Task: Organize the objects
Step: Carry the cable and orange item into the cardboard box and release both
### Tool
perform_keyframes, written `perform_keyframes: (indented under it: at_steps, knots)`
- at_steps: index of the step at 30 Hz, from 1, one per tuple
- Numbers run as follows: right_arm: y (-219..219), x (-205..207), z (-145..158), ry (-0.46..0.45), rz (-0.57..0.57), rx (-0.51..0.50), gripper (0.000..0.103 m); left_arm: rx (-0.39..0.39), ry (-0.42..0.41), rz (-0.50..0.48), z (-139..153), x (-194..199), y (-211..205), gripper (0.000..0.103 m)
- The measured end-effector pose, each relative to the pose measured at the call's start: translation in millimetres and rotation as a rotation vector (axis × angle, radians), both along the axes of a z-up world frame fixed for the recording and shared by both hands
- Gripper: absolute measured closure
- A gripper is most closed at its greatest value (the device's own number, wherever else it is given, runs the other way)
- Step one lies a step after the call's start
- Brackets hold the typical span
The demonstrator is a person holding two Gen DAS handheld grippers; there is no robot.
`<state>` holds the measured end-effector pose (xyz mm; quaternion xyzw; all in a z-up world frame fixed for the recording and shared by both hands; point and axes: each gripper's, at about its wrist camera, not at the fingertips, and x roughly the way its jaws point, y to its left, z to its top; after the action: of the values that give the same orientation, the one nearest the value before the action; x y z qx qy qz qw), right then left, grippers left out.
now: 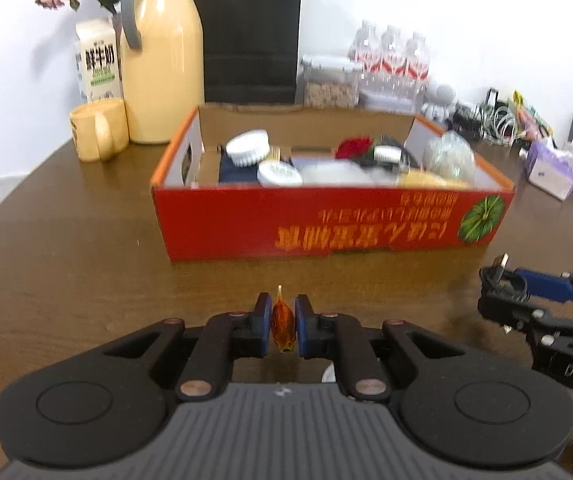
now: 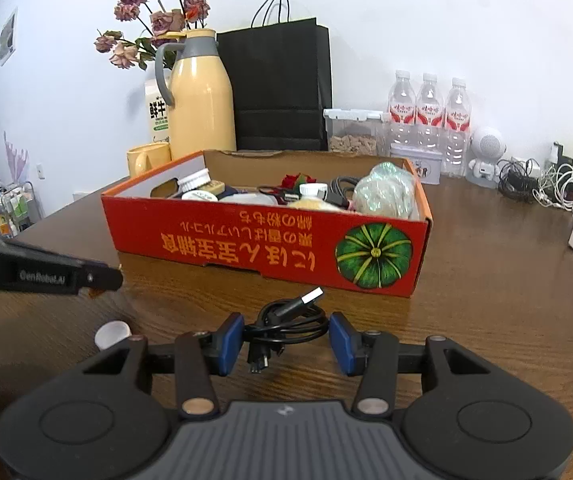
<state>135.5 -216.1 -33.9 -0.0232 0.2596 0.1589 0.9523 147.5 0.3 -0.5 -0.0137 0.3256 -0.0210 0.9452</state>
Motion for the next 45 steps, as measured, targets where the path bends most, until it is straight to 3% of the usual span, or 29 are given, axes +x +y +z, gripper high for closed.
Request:
perform_keyframes:
  at_steps: [10, 21, 32, 36, 43, 45]
  knots:
    - [6.9, 14.6, 32.2, -0.095, 0.004, -0.019, 0.057, -0.008, -0.133, -0.025, 35.9, 12.2, -8.6, 0.090]
    - [15.2, 71.6, 53.6, -0.157, -0.011, -0.016, 0.057, -0.033, -0.228, -0.013, 57.2, 56.9, -19.6, 0.090]
    - [12.7, 135.7, 44.9, -0.157, -0.072, 0.016, 0.057, 0.023, -0.269, 0.066, 46.4, 115.5, -21.5, 0.090]
    - [9.2, 143.7, 31.8, -0.106, -0.075, 0.016, 0.057, 0.034, -0.239, 0.066, 32.1, 124.1, -17.9, 0.090]
    - [12.2, 138.2, 25.5, -0.099, -0.063, 0.009, 0.056, 0.049, -0.235, 0.061, 25.9, 122.3, -17.4, 0.089]
    - [12.1, 136.3, 25.5, -0.102, -0.061, 0.011, 0.054, 0.063, -0.247, 0.071, 26.2, 119.4, -18.3, 0.084]
